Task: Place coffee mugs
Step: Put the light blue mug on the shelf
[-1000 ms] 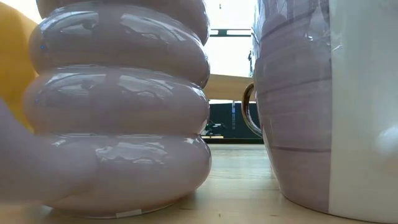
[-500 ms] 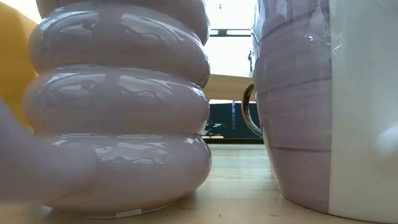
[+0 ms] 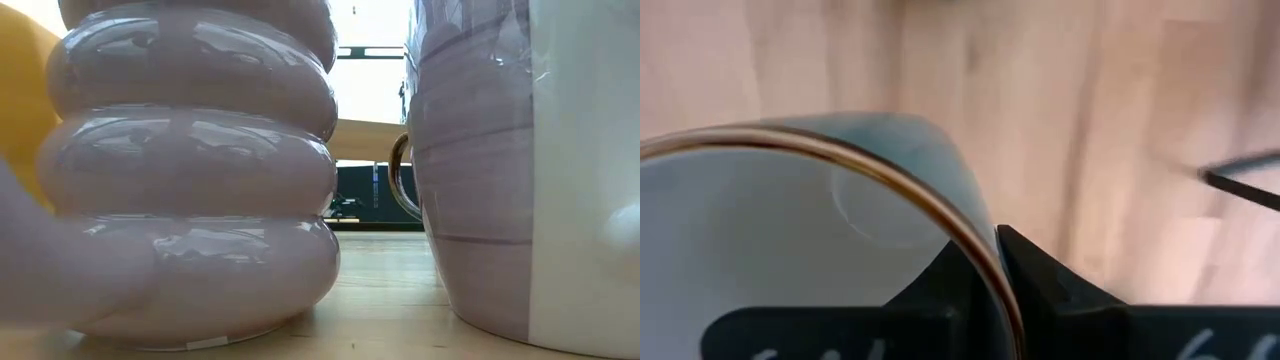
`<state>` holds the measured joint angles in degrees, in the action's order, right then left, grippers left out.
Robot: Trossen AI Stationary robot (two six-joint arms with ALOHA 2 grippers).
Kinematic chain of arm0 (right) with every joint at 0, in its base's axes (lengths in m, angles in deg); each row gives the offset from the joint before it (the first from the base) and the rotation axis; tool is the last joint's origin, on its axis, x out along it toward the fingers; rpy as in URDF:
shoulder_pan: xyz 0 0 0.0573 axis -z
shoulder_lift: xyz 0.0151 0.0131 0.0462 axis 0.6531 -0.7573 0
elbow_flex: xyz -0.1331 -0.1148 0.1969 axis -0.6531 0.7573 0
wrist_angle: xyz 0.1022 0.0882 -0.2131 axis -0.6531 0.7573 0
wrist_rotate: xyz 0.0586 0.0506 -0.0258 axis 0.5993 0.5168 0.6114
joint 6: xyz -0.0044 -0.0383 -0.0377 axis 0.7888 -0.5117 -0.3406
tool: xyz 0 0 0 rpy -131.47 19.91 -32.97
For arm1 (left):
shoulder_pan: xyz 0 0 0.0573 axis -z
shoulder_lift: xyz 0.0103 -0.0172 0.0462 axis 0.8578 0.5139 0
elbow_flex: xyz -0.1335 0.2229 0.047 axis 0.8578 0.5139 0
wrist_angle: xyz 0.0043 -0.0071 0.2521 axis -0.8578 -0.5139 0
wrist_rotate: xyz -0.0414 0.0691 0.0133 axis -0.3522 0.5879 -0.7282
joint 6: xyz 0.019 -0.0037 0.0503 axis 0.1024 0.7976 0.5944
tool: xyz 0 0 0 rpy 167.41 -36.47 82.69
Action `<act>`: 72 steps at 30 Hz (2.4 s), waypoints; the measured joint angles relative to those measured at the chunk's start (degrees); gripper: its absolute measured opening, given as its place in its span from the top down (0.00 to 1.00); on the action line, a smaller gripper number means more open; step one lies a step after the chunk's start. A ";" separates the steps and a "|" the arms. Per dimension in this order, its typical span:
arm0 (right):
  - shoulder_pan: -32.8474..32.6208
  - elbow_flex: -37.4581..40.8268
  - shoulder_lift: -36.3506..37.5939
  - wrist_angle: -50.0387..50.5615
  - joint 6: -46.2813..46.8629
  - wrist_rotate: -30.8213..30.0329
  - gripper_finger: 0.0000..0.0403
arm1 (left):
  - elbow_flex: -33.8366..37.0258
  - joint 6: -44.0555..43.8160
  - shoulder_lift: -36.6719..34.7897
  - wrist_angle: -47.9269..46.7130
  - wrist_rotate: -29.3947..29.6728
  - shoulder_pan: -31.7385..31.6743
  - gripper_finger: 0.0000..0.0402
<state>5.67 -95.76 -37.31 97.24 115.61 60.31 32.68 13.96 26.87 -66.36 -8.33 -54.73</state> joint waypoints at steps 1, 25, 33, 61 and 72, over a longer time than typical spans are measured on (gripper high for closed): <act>0.93 0.00 1.46 0.90 -1.13 0.26 0.91 | 0.00 -0.02 -0.02 -0.05 0.01 -0.01 0.62; 35.42 -19.55 6.01 12.26 -34.95 -4.86 0.91 | -0.04 -8.90 1.46 -4.03 0.41 -0.05 0.62; 43.43 -23.30 6.03 11.91 -42.54 -6.07 0.91 | -7.14 -7.27 3.63 -12.75 -1.18 -0.05 0.62; 60.86 -22.16 -0.81 7.55 -62.72 -3.99 0.88 | -16.65 0.35 10.12 -22.62 1.77 -0.05 0.62; 61.95 -22.16 -0.79 7.76 -63.81 -3.86 0.82 | -16.65 0.28 10.12 -22.42 1.74 -0.05 0.62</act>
<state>67.62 -117.93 -38.10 105.00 51.79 56.45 16.03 14.25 36.99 -88.79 -6.58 -54.78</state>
